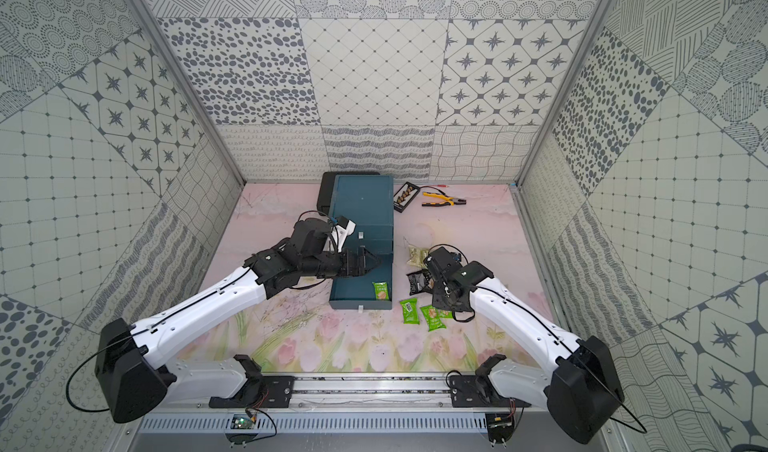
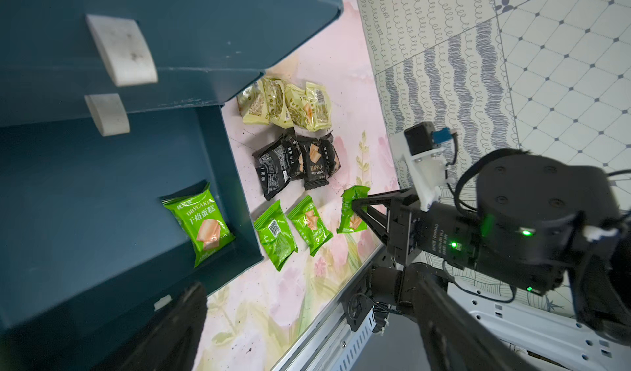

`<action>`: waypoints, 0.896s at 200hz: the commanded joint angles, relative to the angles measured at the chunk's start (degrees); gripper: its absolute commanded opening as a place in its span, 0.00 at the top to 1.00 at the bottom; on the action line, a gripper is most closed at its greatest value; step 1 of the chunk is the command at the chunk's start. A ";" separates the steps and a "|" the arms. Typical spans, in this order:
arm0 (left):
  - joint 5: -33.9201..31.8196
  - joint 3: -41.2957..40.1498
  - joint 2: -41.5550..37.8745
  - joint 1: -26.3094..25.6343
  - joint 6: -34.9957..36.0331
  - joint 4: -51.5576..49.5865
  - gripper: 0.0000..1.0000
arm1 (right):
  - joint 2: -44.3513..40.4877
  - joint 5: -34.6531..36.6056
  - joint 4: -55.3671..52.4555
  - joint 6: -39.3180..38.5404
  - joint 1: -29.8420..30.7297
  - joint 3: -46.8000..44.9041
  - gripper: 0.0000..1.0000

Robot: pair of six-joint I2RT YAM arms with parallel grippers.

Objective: Take the cookies out of the drawer
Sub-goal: Place the cookie at the center of the board.

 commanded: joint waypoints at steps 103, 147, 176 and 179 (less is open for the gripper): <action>-4.58 2.03 1.44 -0.18 2.62 4.06 0.01 | 9.58 -3.42 9.58 -0.37 -2.85 -2.94 0.75; -5.72 1.92 0.30 2.51 1.86 2.10 0.01 | 8.91 -3.79 9.46 -0.84 -2.85 -1.93 0.46; -4.88 0.25 -2.00 6.35 0.49 -0.04 0.01 | 6.52 -2.55 4.67 0.12 -2.58 1.90 0.38; -4.88 0.18 -2.30 6.78 0.58 -0.36 0.01 | 6.05 -2.47 4.15 0.43 -2.51 2.59 0.38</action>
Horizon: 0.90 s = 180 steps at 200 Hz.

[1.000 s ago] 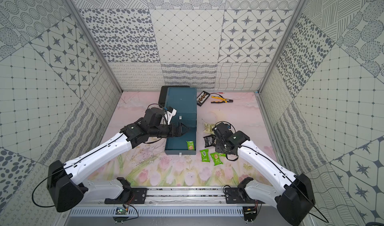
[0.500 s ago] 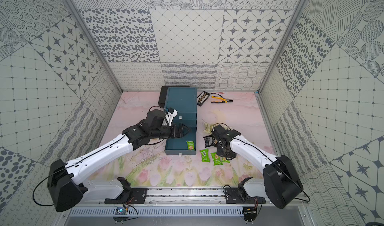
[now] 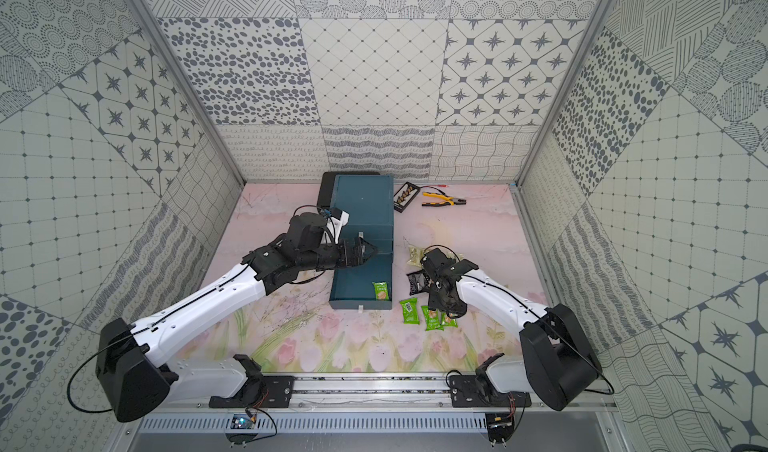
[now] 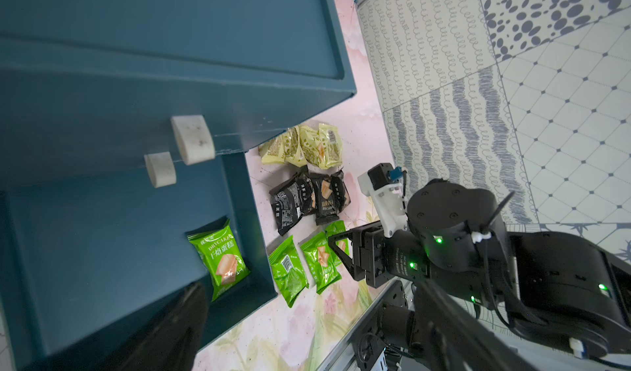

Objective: Take the cookies out of the drawer
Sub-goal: Place the cookie at the center of the board, then pick up the cookie from the drawer.

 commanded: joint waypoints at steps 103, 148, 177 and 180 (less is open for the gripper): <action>2.36 2.46 -1.05 8.08 -1.18 -11.30 0.01 | -3.15 1.69 9.87 21.04 14.05 19.07 0.30; 4.78 -2.73 -4.58 13.50 1.31 -16.21 0.01 | 2.92 2.49 13.93 22.96 22.10 21.72 0.29; 5.27 -6.23 -7.99 14.75 -0.20 -13.91 0.01 | 8.05 0.97 13.89 23.59 23.42 23.79 0.29; 4.94 -6.68 -8.25 14.80 -0.38 -13.84 0.01 | 8.78 0.80 13.89 23.52 23.54 23.95 0.29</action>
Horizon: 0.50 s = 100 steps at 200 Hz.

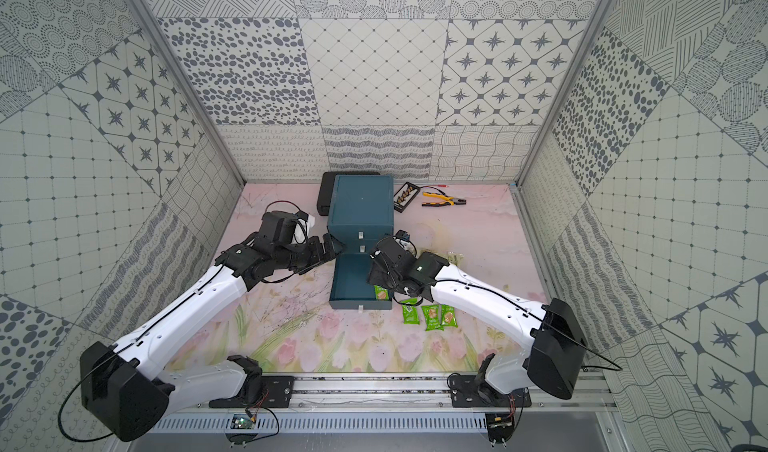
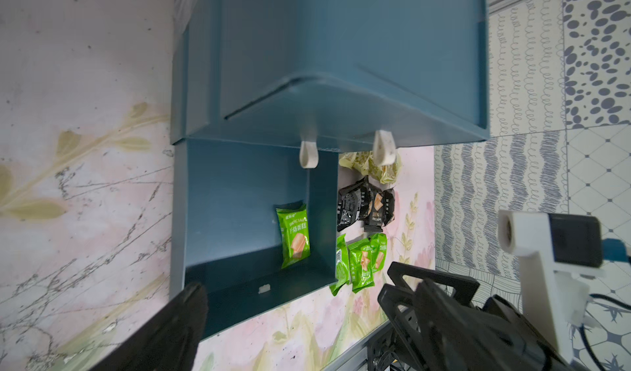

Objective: Take the cookies out of the drawer
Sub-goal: Pick up the cookie from the drawer.

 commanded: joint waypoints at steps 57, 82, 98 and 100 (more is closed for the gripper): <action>4.79 -6.89 -6.45 5.74 -1.76 2.25 0.01 | 17.93 -2.36 -4.26 -0.62 0.96 12.59 0.28; 5.12 -5.54 -5.93 5.74 1.44 1.50 0.01 | 22.16 -1.91 -5.04 -1.55 0.37 13.47 0.27; 4.80 -5.64 -6.44 5.81 2.71 1.03 0.01 | 24.60 -1.10 -6.47 -2.31 0.28 14.32 0.27; 4.80 -5.76 -6.63 5.77 2.84 1.02 0.01 | 24.92 -0.90 -6.75 -2.40 0.29 14.42 0.27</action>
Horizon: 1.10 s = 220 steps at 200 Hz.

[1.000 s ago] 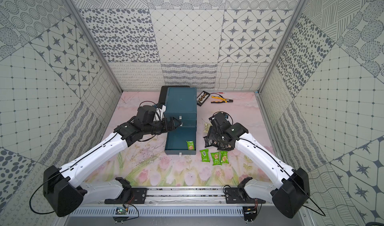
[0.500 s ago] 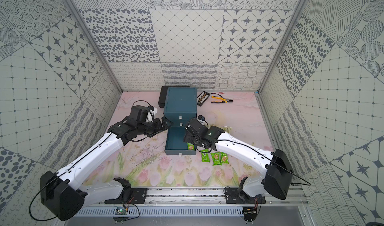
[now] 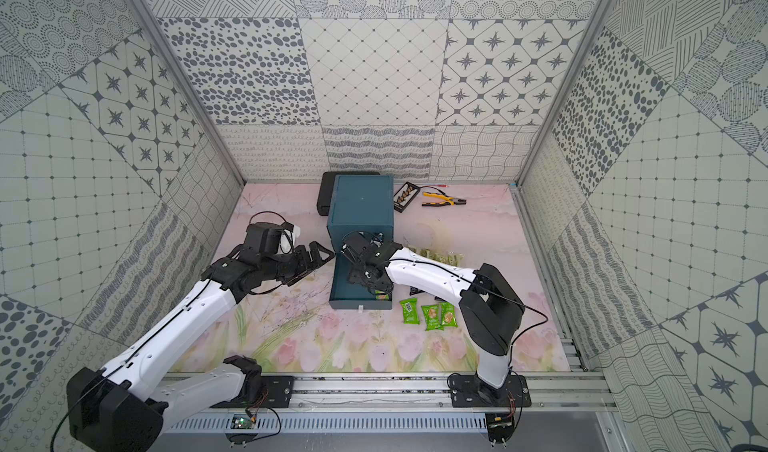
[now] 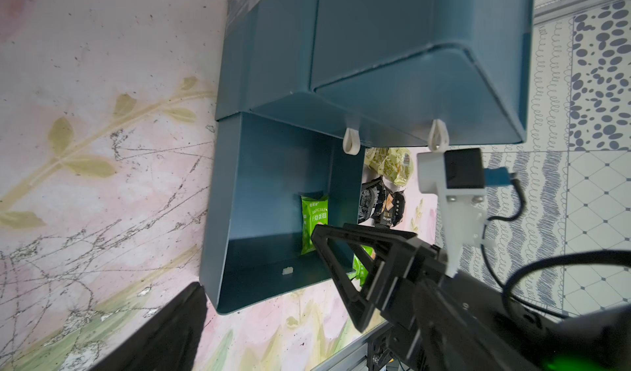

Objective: Take the cookies out of the drawer
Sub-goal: Pick up the cookie from the drawer.

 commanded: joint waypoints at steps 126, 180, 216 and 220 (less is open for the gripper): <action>3.56 -1.76 -1.42 0.64 4.13 2.70 0.01 | 15.18 -1.75 -5.00 -7.82 -0.78 10.46 0.25; 4.04 -1.10 0.95 0.63 3.91 3.28 0.01 | 11.19 0.91 -7.03 -10.78 -0.89 10.79 0.22; 3.96 -1.32 1.18 0.66 3.69 3.27 0.01 | 9.91 3.48 -10.70 -13.49 -1.54 10.43 0.21; 4.00 -1.41 1.11 0.62 3.55 3.26 0.01 | 9.97 3.42 -10.80 -13.57 -1.66 10.25 0.21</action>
